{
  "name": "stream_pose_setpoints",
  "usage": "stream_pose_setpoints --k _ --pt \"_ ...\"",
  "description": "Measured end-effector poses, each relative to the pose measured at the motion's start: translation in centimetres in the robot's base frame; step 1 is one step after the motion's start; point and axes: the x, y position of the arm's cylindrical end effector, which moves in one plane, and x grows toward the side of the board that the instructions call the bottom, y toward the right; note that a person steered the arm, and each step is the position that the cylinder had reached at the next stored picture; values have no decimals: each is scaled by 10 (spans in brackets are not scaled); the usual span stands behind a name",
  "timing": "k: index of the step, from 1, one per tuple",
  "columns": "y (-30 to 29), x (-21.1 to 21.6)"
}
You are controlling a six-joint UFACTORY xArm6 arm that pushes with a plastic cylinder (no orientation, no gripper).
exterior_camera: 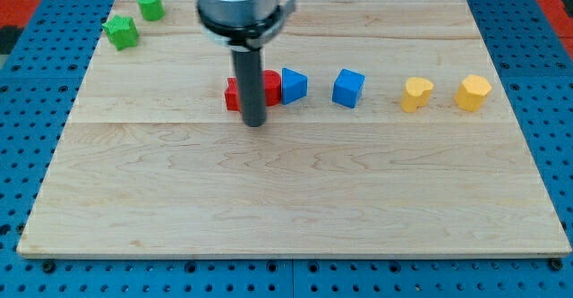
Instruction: Place the green star left to the red star
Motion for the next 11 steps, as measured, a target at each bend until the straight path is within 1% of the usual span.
stream_pose_setpoints --k 1,2,4,6,7,8,9,10,11 --pt "2 -1" --pt "-14 -16" --pt "-87 -22" --pt "-56 38" --pt "-15 38" --pt "-68 36" --pt "-161 21" --pt "-181 -25" --pt "-141 -80"
